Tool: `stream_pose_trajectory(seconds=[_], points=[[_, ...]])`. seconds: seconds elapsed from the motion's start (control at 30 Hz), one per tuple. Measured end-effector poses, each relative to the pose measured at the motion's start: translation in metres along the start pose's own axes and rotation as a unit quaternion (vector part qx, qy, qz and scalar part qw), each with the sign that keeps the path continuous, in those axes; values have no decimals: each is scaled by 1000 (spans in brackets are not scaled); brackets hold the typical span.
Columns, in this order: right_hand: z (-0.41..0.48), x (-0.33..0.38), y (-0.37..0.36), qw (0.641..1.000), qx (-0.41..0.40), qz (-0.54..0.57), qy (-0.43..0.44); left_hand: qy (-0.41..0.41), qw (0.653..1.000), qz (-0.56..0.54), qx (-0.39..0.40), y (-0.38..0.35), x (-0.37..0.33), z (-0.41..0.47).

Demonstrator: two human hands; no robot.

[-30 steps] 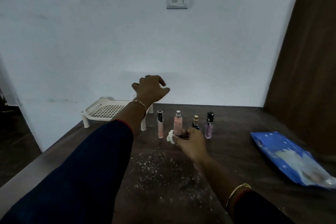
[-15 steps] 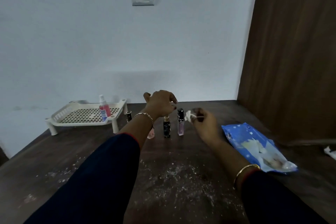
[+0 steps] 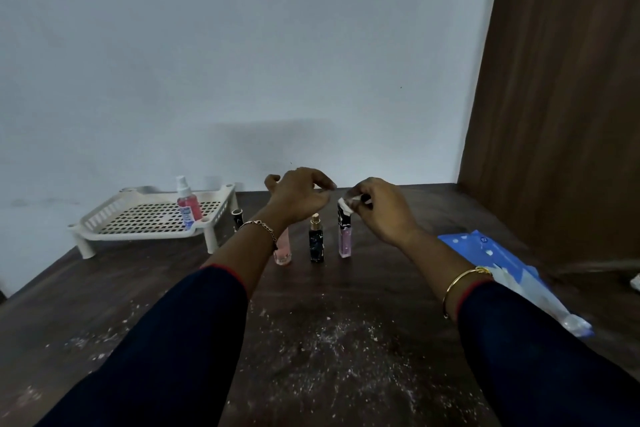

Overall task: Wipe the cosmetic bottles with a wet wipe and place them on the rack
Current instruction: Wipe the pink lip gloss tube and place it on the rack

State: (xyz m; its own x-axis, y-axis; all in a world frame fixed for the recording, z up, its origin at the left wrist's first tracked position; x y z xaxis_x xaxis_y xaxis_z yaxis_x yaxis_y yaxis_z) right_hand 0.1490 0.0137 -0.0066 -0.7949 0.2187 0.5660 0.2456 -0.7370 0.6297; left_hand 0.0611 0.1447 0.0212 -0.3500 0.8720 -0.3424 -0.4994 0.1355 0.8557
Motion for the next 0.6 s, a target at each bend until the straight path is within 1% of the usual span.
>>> stream_pose_trajectory(seconds=[0.07, 0.2, 0.33, 0.47, 0.6], points=[[1, 1, 1, 1000, 6, -8, 12, -17, 999, 23, 26, -3, -5, -1], [-1, 6, 2, 999, 37, -21, 33, -13, 996, 66, 59, -6, -13, -2], [-3, 10, 0, 996, 42, -51, 54, -3, 996, 62, 68, -8, -14, -1], [-2, 10, 0, 996, 24, -71, 46, -4, 996, 45, 82, -10, -13, 1], [0, 7, -1, 997, 18, -68, 40, -5, 995, 34, 94, -13, -14, 5]])
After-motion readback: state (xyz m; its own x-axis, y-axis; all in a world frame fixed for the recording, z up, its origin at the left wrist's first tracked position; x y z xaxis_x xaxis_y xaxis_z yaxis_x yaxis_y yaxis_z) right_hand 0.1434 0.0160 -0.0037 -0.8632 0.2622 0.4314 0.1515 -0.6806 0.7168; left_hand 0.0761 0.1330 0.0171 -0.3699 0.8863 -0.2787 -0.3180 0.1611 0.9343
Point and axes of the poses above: each hand's wrist, its own z-axis towards the middle knuckle, its own y-axis out of the back of the hand, x = y × z, the point moved 4 cm from there along z, towards the middle knuckle, and after that the axes turned 7 degrees about z, right-handed, at the moved point
